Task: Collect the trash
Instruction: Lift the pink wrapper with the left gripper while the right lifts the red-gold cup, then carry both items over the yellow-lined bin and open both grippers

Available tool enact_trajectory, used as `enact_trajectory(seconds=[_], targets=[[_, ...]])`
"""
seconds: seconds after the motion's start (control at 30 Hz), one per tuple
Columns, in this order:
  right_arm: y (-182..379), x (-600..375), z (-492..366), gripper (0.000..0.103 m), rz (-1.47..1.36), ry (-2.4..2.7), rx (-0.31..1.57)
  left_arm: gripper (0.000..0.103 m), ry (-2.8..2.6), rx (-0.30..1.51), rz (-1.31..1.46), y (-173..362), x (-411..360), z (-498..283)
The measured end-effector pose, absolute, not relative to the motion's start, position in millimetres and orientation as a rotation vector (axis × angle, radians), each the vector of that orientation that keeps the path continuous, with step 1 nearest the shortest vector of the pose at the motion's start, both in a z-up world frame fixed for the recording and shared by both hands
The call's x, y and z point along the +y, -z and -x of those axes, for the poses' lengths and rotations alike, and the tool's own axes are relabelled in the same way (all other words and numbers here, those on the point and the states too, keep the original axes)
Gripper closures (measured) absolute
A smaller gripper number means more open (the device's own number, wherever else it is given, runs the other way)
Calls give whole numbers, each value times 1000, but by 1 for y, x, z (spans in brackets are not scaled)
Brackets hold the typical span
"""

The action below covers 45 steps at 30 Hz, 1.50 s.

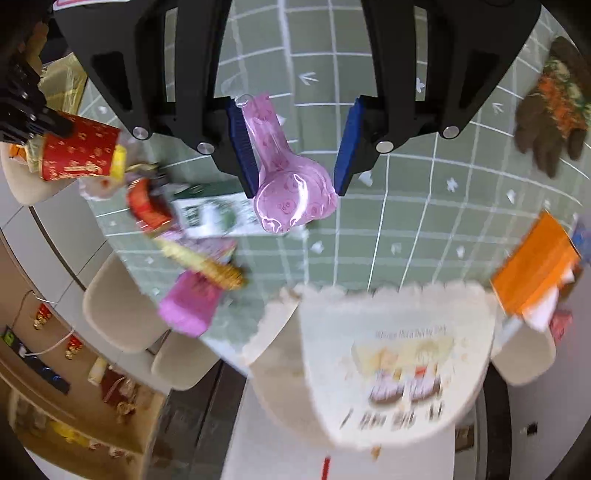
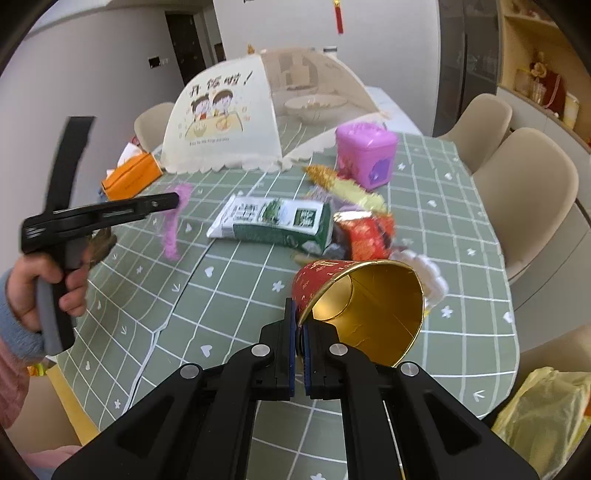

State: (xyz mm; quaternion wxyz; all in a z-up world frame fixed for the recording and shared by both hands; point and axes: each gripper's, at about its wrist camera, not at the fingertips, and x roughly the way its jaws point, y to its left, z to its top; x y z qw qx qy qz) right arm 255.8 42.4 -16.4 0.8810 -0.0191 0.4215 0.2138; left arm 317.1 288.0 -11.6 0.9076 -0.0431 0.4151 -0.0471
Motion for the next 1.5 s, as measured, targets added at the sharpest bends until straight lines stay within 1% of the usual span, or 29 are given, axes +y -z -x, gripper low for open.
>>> enact_trajectory(seconds=[0.2,0.47,0.7,0.93,1.17,1.3,1.5], targets=[[-15,5,-237,98,44,-404,813,62,167,774,62,-35,232,-290],[-50,-75,-195,98,55,-285,748,62,295,700,-2,-69,136,-251],[-61,-142,-161,98,48,-202,714,62,407,703,-13,-76,66,-229],[-64,-218,-134,98,43,-93,692,62,598,795,52,-61,-5,-214],[-41,-293,-121,98,-66,-15,729,62,694,861,58,-45,-65,-201],[-3,-318,-125,98,-182,-36,797,62,719,880,25,-37,-89,-193],[65,-320,-152,98,-305,-127,929,62,698,910,29,-28,-100,-196]])
